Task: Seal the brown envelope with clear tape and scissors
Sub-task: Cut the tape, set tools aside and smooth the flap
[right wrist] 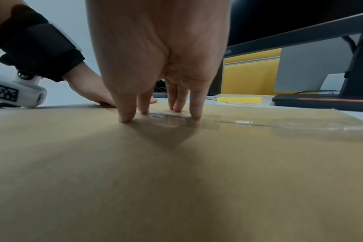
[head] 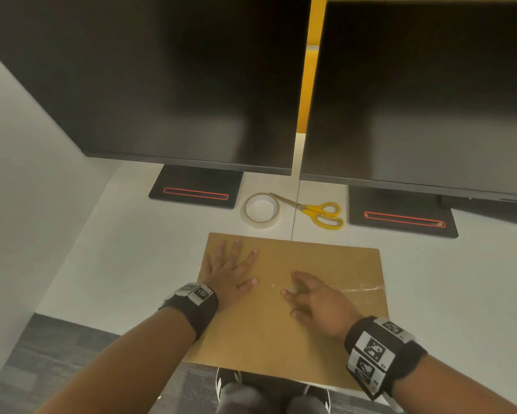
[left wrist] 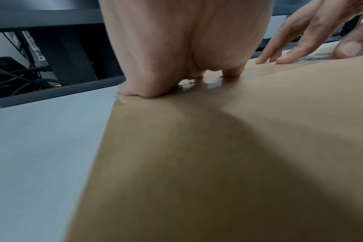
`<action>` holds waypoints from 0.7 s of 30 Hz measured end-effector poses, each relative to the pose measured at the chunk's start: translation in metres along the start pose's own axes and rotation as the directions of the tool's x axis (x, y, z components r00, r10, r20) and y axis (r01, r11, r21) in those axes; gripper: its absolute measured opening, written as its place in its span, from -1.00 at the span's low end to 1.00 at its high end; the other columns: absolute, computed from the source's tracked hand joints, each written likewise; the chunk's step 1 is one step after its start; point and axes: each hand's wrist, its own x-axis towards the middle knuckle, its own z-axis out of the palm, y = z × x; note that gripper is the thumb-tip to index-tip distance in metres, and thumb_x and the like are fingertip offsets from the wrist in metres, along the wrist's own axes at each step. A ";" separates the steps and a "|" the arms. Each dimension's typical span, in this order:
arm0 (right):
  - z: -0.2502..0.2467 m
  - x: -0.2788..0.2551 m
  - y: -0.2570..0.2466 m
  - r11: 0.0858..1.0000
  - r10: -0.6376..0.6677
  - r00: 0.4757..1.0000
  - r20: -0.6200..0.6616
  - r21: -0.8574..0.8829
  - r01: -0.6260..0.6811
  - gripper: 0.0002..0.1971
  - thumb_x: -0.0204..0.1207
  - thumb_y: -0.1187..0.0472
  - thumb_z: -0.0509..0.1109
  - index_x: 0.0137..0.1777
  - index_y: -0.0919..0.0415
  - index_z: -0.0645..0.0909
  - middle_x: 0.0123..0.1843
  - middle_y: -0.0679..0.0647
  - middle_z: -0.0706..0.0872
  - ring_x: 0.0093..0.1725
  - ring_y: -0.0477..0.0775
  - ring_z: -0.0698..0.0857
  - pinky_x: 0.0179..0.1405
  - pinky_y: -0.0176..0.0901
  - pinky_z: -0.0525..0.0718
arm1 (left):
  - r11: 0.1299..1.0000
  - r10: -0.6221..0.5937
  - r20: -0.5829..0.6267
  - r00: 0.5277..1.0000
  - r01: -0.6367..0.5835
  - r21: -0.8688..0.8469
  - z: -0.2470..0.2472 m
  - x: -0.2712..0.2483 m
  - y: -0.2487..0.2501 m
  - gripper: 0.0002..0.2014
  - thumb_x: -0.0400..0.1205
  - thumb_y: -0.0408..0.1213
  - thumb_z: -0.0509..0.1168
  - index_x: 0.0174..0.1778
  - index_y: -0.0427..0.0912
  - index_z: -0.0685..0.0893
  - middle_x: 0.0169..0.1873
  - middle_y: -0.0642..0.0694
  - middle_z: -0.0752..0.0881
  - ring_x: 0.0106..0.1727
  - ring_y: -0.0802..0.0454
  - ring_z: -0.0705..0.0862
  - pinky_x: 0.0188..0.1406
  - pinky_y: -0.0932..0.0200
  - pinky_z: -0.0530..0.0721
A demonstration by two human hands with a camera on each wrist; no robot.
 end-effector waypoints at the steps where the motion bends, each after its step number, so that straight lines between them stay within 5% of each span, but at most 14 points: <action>1: 0.001 -0.001 0.000 1.000 0.002 1.000 -0.013 0.005 -0.002 -0.50 0.65 -0.05 0.21 0.58 -0.20 0.28 0.72 -0.06 -0.07 0.69 0.00 -0.01 0.60 -0.16 0.13 | 1.000 0.003 0.001 1.000 -0.003 -0.004 -0.002 0.001 0.000 -0.36 0.68 0.26 -0.12 0.58 0.35 -0.33 0.63 -0.01 -0.43 0.63 -0.24 -0.42 0.57 -0.36 -0.28; 8: -0.005 0.003 0.006 0.995 0.078 0.992 -0.100 0.071 -0.071 -0.51 0.57 -0.08 0.31 0.51 -0.23 0.39 0.64 -0.01 0.17 0.61 0.03 0.18 0.52 -0.10 0.36 | 1.000 -0.004 -0.110 0.994 0.003 -0.012 -0.003 0.003 0.008 -0.34 0.69 0.18 -0.03 0.65 0.24 -0.20 0.67 -0.08 -0.31 0.67 -0.19 -0.33 0.59 -0.35 -0.14; 11: -0.007 0.005 0.020 0.983 0.182 0.959 -0.217 0.060 -0.173 -0.53 0.59 -0.13 0.24 0.51 -0.25 0.37 0.61 0.04 0.24 0.57 0.09 0.25 0.58 -0.04 0.25 | 0.997 0.048 -0.165 0.985 -0.056 -0.044 -0.003 0.001 0.028 -0.36 0.72 0.03 0.00 0.67 0.12 -0.15 0.68 -0.08 -0.27 0.68 -0.12 -0.32 0.61 -0.35 -0.10; 14: -0.001 -0.003 0.029 0.964 0.267 0.942 -0.201 0.061 -0.260 -0.51 0.66 -0.12 0.12 0.59 -0.23 0.24 0.71 0.09 0.02 0.67 0.17 0.02 0.66 0.08 0.03 | 0.996 0.030 -0.105 0.994 -0.039 -0.081 0.001 0.000 0.046 -0.31 0.68 0.19 -0.05 0.65 0.18 -0.24 0.65 -0.04 -0.39 0.66 -0.13 -0.38 0.59 -0.32 -0.12; 16: 0.006 -0.010 0.031 0.964 0.266 0.954 -0.138 0.023 -0.266 -0.45 0.67 -0.19 -0.06 0.65 -0.24 -0.01 0.72 0.07 -0.26 0.70 0.17 -0.20 0.63 0.10 -0.15 | 0.997 -0.012 -0.033 0.999 0.009 -0.080 0.004 0.003 0.052 -0.27 0.65 0.29 -0.08 0.64 0.20 -0.31 0.62 -0.05 -0.46 0.64 -0.17 -0.42 0.58 -0.32 -0.20; 19: 0.016 -0.016 0.035 0.981 0.159 0.986 -0.056 -0.108 -0.164 -0.26 0.35 -0.30 -0.51 0.60 -0.27 -0.32 0.59 -0.01 -0.52 0.66 0.14 -0.35 0.51 -0.03 -0.34 | 0.999 -0.018 -0.011 1.000 0.018 -0.027 0.004 0.006 0.052 -0.24 0.63 0.33 -0.11 0.63 0.19 -0.35 0.61 -0.07 -0.48 0.63 -0.19 -0.44 0.56 -0.34 -0.25; 21: 0.019 -0.020 0.041 0.984 0.123 0.992 -0.019 -0.127 -0.124 -0.20 0.29 -0.45 -0.53 0.58 -0.28 -0.36 0.56 -0.06 -0.52 0.67 0.11 -0.35 0.47 -0.06 -0.37 | 1.000 -0.009 -0.004 1.000 0.009 -0.020 0.003 0.008 0.051 -0.24 0.63 0.33 -0.11 0.63 0.19 -0.35 0.61 -0.06 -0.49 0.63 -0.19 -0.45 0.56 -0.34 -0.24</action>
